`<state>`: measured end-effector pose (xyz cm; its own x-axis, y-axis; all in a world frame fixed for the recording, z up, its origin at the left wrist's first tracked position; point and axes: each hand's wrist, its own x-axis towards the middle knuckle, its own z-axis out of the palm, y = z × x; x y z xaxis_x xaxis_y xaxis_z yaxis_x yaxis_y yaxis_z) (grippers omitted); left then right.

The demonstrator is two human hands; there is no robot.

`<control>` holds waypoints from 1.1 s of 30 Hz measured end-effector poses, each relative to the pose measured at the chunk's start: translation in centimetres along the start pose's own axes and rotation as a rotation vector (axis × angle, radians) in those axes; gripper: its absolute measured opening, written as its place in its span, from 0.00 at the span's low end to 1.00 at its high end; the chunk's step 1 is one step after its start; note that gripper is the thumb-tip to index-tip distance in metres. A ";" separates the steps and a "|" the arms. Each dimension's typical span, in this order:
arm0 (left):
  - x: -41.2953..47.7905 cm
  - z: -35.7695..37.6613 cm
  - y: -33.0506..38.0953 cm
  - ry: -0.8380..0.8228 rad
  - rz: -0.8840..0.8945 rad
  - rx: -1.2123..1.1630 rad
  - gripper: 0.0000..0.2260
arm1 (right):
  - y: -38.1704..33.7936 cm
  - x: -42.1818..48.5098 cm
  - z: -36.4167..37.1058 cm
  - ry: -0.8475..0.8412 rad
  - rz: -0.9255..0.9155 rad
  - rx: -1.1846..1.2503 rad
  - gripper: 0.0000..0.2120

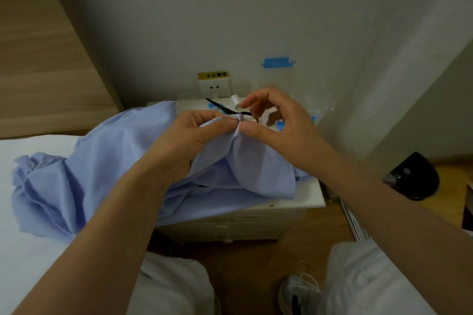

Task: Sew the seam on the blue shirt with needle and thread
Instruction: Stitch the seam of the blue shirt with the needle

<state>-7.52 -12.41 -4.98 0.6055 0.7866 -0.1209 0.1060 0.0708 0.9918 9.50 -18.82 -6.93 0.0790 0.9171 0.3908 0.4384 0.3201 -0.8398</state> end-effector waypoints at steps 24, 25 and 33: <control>0.6 -0.5 -0.5 0.319 -0.075 0.039 0.10 | -1.4 -1.5 0.3 -1.559 0.455 0.519 0.10; 0.6 -0.5 -0.5 0.318 -0.069 0.053 0.10 | -1.7 -1.4 0.0 -1.407 0.441 0.520 0.10; 0.4 -0.2 0.1 0.118 -0.116 -0.149 0.09 | -1.7 -0.1 0.9 -0.083 0.212 0.223 0.06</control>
<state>-7.39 -11.99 -4.93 0.4983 0.8339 -0.2373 0.0464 0.2476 0.9677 7.98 -19.22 -5.87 0.0701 0.9824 0.1734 0.2125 0.1551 -0.9648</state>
